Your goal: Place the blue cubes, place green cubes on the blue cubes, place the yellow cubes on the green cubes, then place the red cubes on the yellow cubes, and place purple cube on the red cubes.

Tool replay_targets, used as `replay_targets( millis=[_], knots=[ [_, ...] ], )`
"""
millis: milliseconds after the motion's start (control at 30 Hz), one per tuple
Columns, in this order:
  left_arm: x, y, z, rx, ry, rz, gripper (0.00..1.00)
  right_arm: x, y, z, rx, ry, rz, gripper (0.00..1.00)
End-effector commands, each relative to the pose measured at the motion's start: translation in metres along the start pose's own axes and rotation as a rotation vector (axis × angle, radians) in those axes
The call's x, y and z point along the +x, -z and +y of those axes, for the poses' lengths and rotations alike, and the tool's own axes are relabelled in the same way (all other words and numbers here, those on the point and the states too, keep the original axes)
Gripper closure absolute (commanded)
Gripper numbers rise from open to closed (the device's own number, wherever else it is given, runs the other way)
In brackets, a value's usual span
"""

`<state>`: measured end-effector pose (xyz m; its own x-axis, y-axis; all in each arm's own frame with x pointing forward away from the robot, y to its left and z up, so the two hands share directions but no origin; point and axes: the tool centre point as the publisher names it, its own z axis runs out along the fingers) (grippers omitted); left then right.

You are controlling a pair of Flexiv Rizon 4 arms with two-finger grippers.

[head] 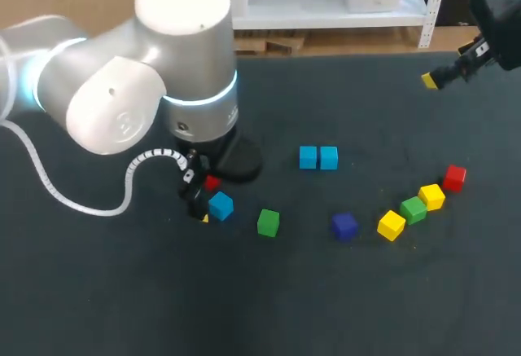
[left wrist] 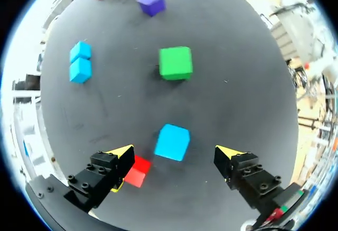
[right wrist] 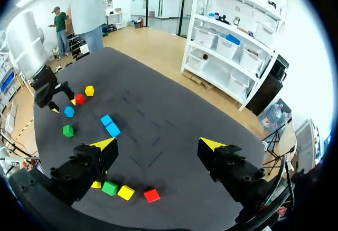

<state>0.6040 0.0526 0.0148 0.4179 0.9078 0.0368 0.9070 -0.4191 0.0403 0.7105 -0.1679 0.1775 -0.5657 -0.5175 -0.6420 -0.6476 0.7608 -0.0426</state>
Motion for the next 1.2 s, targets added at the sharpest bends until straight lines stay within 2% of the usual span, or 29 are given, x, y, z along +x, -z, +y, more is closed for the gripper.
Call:
replay_targets(
  millis=[33,233,567,600,733,833,867,900,1100,1133,1200],
  knots=[
    [0.0,-0.002,-0.002,0.023,-0.054,-0.004,0.0,0.0,0.001,0.001,0.003,-0.001,0.001,0.0],
    [-0.004,-0.006,-0.002,0.049,-0.123,-0.027,0.0,0.0,0.001,0.001,0.003,-0.001,0.001,0.0],
    [-0.005,-0.015,0.011,0.041,-0.146,-0.015,0.0,0.0,0.001,0.001,0.003,-0.001,0.001,0.0],
    [-0.005,-0.016,0.011,0.042,-0.149,-0.013,0.05,0.0,0.001,0.001,0.003,-0.001,0.001,0.0],
    [-0.005,-0.019,0.014,0.048,-0.151,-0.008,0.07,0.0,0.001,0.001,0.003,-0.001,0.001,0.0],
    [-0.005,-0.021,0.015,0.053,-0.148,-0.011,0.22,0.0,0.001,0.001,0.003,-0.001,0.001,0.0],
    [-0.005,-0.021,0.015,0.056,-0.147,-0.015,0.31,0.0,0.001,0.001,0.003,-0.001,0.001,0.0],
    [-0.004,-0.021,0.016,0.057,-0.146,-0.016,0.48,0.0,0.001,0.001,0.003,-0.001,0.001,0.0],
    [-0.002,-0.021,0.017,0.057,-0.141,-0.012,0.71,0.0,0.001,0.001,0.003,-0.001,0.001,0.0],
    [-0.002,-0.021,0.017,0.058,-0.136,-0.009,0.82,0.0,0.001,0.001,0.003,-0.001,0.001,0.0],
    [-0.001,-0.021,0.017,0.059,-0.132,-0.001,0.85,0.0,0.001,0.001,0.003,-0.001,0.001,0.0]
  ],
)
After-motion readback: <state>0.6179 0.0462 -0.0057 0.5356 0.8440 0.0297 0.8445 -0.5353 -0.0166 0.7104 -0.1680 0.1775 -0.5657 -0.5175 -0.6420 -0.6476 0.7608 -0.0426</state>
